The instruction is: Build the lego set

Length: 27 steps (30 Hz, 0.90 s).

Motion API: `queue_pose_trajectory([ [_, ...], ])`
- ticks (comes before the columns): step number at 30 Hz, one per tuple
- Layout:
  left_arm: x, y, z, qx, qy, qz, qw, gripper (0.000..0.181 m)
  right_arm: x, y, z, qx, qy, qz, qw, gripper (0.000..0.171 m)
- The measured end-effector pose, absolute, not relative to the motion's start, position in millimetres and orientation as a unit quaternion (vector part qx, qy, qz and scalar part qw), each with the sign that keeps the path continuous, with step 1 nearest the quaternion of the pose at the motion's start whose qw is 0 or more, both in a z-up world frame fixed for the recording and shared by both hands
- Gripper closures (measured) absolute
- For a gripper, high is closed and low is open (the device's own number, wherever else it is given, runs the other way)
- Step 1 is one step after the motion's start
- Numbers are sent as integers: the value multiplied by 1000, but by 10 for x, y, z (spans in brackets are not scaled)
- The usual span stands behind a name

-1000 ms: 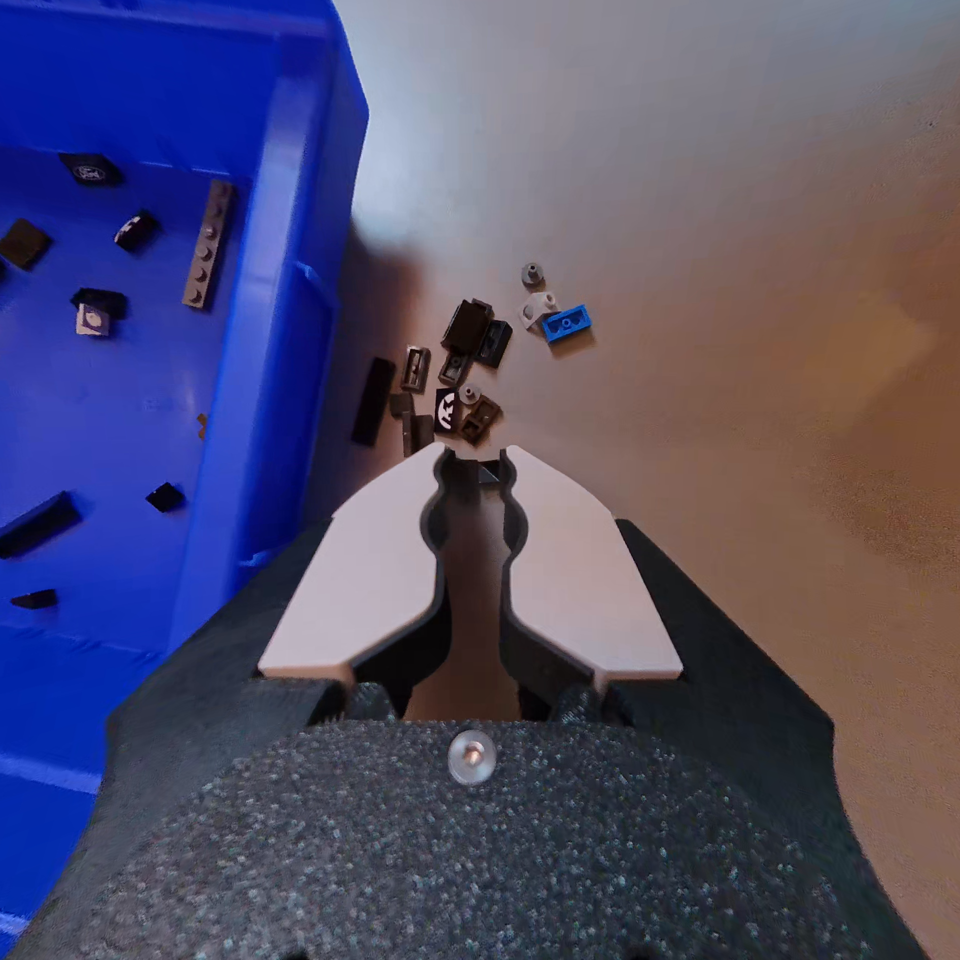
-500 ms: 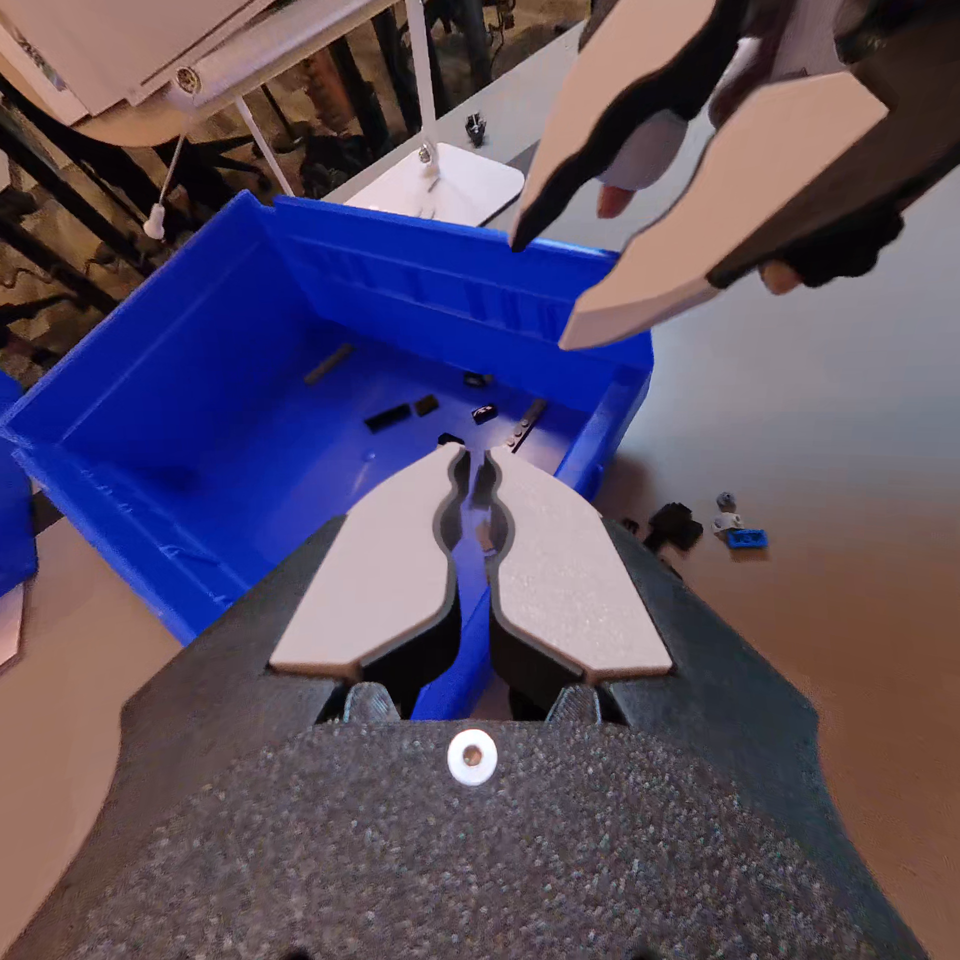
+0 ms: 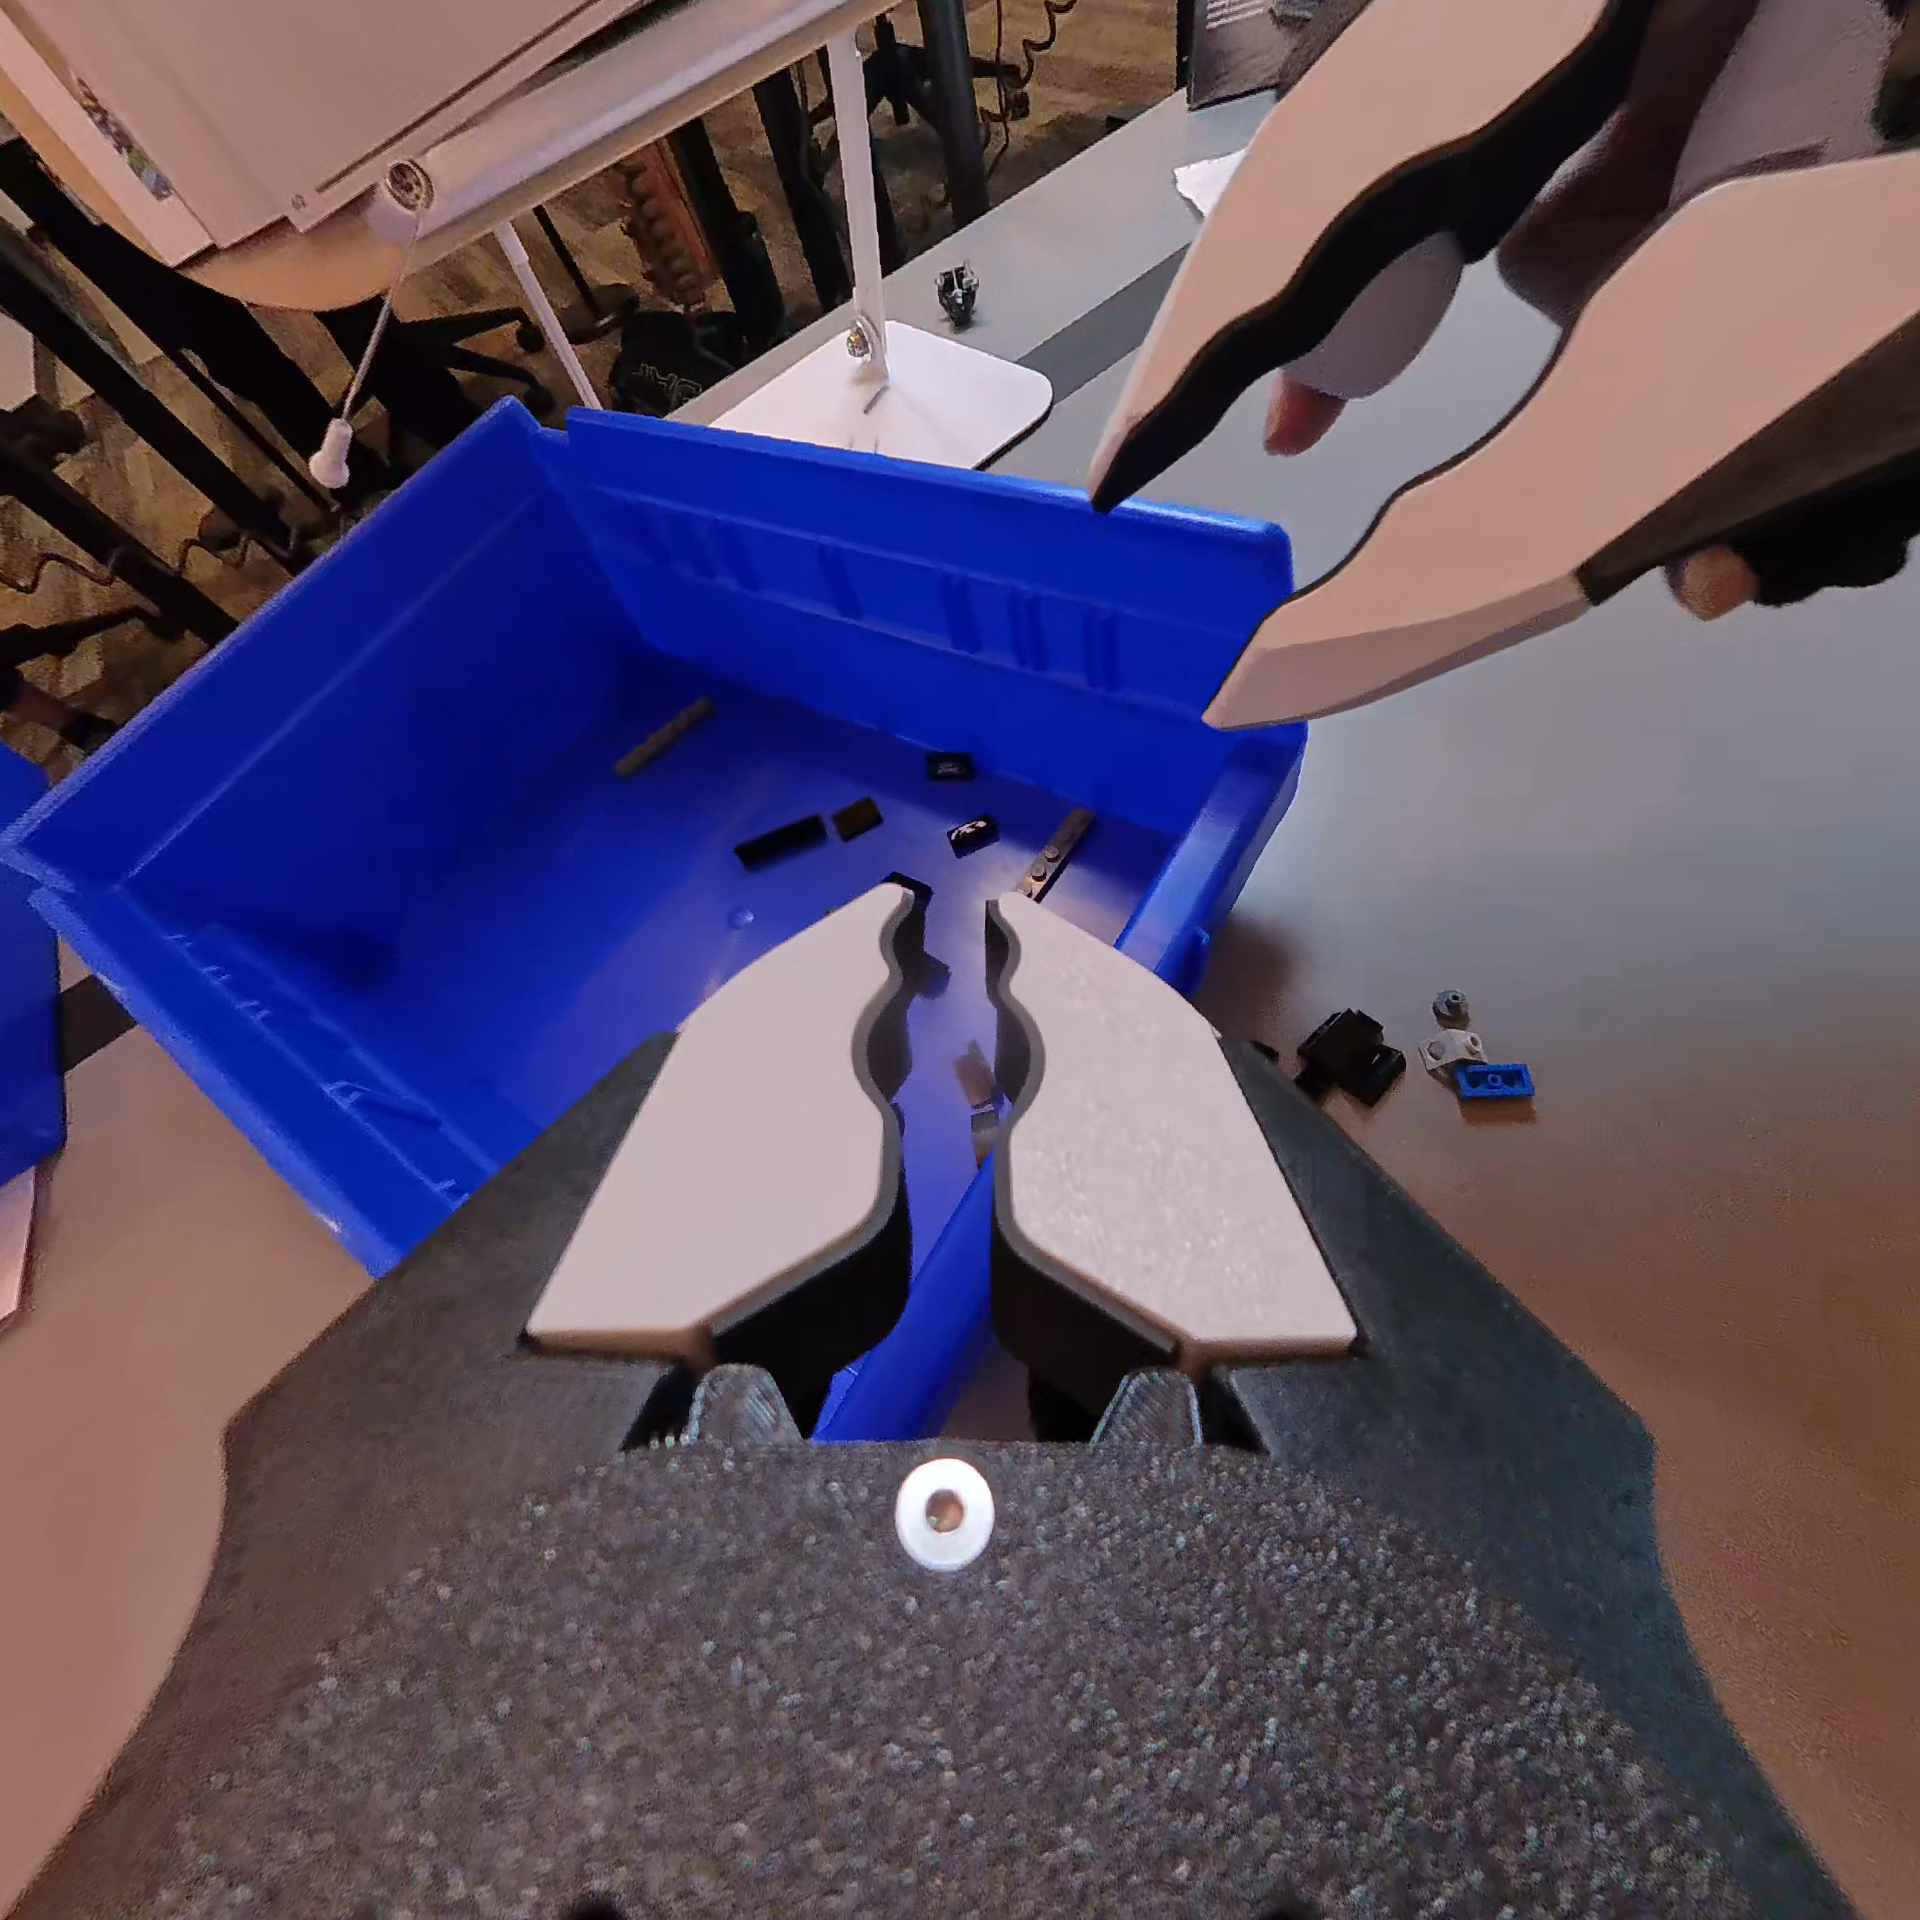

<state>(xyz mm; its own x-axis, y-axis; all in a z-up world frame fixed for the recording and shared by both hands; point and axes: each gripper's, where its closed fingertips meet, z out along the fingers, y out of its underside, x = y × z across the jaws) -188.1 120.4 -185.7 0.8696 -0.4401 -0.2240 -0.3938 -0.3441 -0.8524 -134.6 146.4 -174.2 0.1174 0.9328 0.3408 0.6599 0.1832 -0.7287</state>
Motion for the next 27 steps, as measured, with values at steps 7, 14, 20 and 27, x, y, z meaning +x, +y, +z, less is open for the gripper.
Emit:
queue_pose_trajectory([
  [7,-1887,1196,-1873,-814,259,-6,520,169,-1158,1209,-1696,-604,-636,199,438,126],
  [14,-1913,1186,-1829,-810,256,4,527,167,-950,1065,-1784,-610,-614,242,438,127],
  [20,-1963,1166,-1709,-800,249,9,545,165,-800,1007,-1874,-621,-591,276,435,128],
  [27,-2007,1093,-1650,-794,257,12,551,159,-674,981,-1948,-639,-575,293,419,128],
])
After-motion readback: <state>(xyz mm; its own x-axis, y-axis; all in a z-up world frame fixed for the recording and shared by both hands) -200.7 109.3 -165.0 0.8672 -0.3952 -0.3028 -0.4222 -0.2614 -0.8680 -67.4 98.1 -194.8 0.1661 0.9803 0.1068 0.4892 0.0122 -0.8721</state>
